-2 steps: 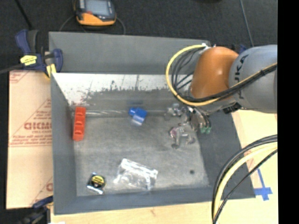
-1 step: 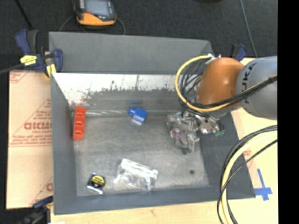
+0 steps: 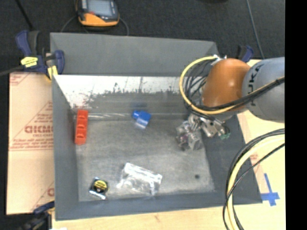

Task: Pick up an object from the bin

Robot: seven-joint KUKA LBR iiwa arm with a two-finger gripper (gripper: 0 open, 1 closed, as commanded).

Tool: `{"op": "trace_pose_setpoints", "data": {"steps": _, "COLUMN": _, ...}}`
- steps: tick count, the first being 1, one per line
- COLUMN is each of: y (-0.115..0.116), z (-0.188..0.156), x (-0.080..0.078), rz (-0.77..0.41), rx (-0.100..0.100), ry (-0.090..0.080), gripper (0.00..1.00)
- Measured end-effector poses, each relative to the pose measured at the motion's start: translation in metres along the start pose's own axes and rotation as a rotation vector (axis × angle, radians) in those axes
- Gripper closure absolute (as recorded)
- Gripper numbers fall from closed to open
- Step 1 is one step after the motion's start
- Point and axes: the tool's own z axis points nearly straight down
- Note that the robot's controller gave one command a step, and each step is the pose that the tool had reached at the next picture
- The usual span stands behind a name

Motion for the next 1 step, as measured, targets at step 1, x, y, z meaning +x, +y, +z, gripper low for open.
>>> {"op": "trace_pose_setpoints", "data": {"steps": 1, "y": -0.0057, "z": -0.1494, "x": -0.0211, "rz": 0.006, "rx": 0.006, "ry": -0.008, "gripper": 1.00}}
